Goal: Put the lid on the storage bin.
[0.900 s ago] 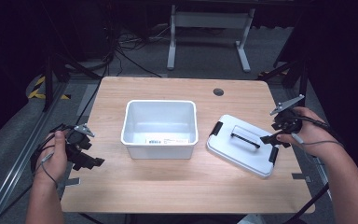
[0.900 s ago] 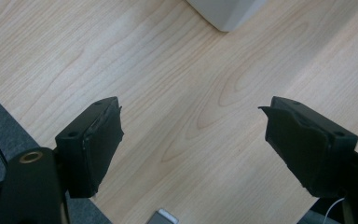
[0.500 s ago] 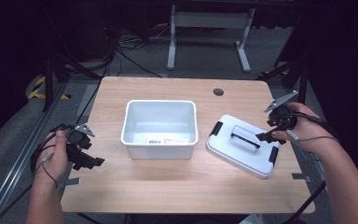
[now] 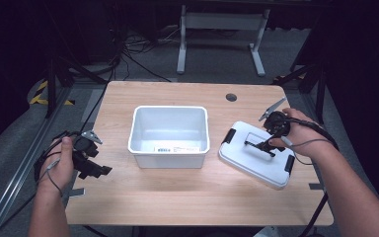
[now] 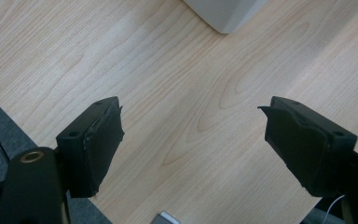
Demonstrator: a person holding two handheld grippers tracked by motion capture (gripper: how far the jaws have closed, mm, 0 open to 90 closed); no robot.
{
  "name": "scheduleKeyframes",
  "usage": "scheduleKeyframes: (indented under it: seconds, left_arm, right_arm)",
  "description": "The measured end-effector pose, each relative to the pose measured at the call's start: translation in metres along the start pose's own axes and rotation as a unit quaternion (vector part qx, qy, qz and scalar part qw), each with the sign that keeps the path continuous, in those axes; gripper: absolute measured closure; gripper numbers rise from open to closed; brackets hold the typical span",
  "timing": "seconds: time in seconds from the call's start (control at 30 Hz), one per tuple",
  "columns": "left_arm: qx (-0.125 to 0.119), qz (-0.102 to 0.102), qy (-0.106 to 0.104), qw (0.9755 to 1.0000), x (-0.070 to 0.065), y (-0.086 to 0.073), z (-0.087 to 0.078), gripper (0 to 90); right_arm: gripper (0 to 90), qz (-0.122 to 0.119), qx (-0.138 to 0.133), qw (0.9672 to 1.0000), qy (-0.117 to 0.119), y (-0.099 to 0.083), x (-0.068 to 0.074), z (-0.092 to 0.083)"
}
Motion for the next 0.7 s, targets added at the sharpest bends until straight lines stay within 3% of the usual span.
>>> scheduleKeyframes:
  seconds: [0.3, 0.4, 0.6, 0.7]
  left_arm:
    - [0.000, 0.005, 0.001, 1.0000, 0.001, 0.000, 0.001, 19.8]
    - [0.001, -0.002, -0.001, 1.0000, 0.001, -0.001, 0.001, 19.8]
    - [0.001, 0.003, -0.001, 1.0000, 0.002, 0.000, 0.001, 19.8]
    - [0.000, 0.002, -0.002, 1.0000, 0.003, 0.000, 0.003, 19.8]
  right_arm:
    - [35.7, -0.020, 0.050, 0.9984, 0.015, -0.002, 0.003, 0.031]
    - [43.7, -0.025, 0.077, 0.9966, 0.018, -0.008, 0.001, 0.042]
    - [55.9, -0.029, 0.102, 0.9942, 0.020, -0.015, -0.001, 0.052]
    - [65.2, -0.048, 0.122, 0.9912, 0.015, -0.021, -0.004, 0.056]
Point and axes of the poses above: each handheld gripper's, and its own axes: z roughly forward along the jaws, y roughly out of its top, x roughly to its left, the point moved 9 cm from there along z, roughly forward along the jaws, and after that the axes turned 12 degrees about -z, right-handed, at the moved point
